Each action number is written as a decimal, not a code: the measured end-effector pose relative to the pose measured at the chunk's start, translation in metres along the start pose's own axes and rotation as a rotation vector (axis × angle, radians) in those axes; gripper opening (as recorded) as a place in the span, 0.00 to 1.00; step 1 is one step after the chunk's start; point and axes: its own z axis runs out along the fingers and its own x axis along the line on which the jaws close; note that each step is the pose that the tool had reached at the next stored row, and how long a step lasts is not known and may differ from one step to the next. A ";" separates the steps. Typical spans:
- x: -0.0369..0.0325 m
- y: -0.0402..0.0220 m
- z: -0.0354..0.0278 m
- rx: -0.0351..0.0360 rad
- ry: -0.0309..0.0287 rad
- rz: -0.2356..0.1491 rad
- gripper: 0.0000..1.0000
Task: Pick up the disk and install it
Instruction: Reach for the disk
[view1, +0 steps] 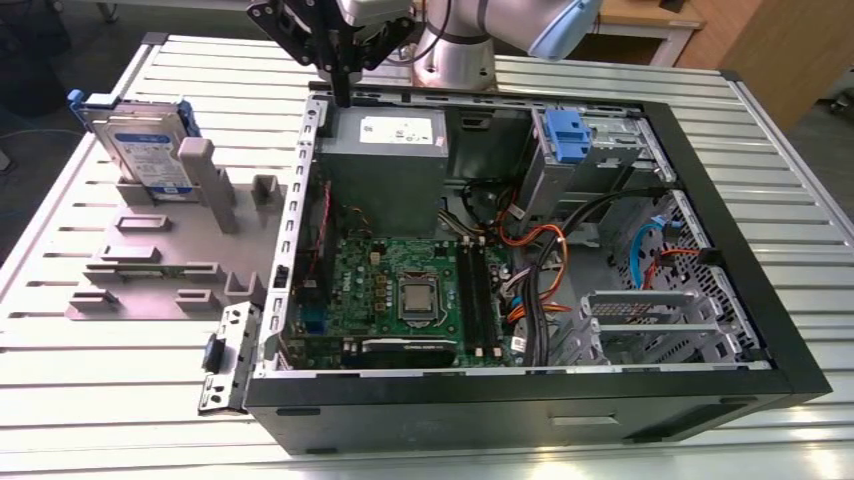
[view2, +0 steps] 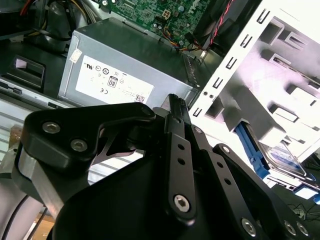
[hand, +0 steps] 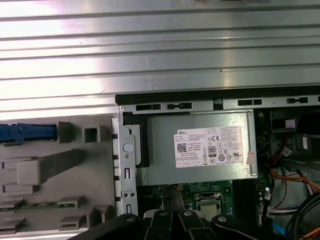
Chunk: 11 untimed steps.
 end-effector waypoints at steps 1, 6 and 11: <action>0.0026 0.0000 0.0000 0.0000 0.0003 0.000 0.11; 0.0030 -0.0001 -0.0001 0.0000 0.0004 0.000 0.11; 0.0042 -0.0002 -0.0001 0.0000 0.0004 0.000 0.11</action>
